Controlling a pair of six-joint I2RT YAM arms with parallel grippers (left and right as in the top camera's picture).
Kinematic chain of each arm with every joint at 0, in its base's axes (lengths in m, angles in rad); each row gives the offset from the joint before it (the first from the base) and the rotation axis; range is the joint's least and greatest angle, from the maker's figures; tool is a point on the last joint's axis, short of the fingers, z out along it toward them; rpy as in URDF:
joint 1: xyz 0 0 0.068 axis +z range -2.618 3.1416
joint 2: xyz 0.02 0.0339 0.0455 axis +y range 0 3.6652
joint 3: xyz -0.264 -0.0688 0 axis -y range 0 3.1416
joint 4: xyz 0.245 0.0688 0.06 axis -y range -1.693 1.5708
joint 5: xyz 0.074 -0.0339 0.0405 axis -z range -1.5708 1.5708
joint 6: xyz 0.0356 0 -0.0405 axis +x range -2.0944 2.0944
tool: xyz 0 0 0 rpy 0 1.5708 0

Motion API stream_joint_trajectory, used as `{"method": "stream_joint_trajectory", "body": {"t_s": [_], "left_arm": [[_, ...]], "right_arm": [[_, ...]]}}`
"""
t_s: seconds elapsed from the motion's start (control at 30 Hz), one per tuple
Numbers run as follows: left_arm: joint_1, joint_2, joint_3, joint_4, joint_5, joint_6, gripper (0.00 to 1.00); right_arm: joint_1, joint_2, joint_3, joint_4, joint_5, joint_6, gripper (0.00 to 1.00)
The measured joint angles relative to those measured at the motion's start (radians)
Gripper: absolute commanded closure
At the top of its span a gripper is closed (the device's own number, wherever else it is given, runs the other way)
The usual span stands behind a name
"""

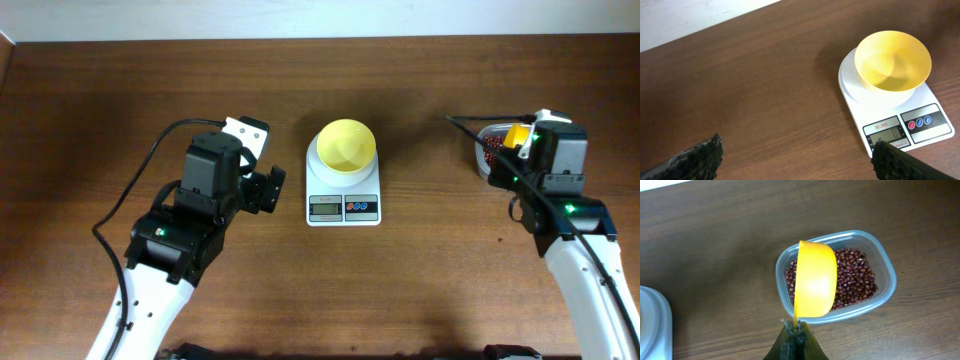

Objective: Scoop item into bowl and weigh 50g on scale
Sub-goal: 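Dip the scoop into the red beans with the right gripper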

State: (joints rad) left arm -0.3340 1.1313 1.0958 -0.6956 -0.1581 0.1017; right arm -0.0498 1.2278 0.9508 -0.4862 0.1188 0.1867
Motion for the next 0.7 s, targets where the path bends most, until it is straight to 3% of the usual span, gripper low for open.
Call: {"method": "stream_joint_trajectory", "body": {"t_s": [0.23, 0.37, 0.7], "left_arm": [[0.000, 0.000, 0.000, 0.000, 0.000, 0.000, 0.02], [0.000, 0.000, 0.000, 0.000, 0.000, 0.000, 0.01], [0.000, 0.000, 0.000, 0.000, 0.000, 0.000, 0.01]], "right_arm": [[-0.063, 0.120, 0.002, 0.064, -0.056, -0.224, 0.96], [-0.063, 0.157, 0.002, 0.098, 0.054, -0.312, 0.96], [-0.102, 0.320, 0.002, 0.181, 0.136, -0.373, 0.96]]}}
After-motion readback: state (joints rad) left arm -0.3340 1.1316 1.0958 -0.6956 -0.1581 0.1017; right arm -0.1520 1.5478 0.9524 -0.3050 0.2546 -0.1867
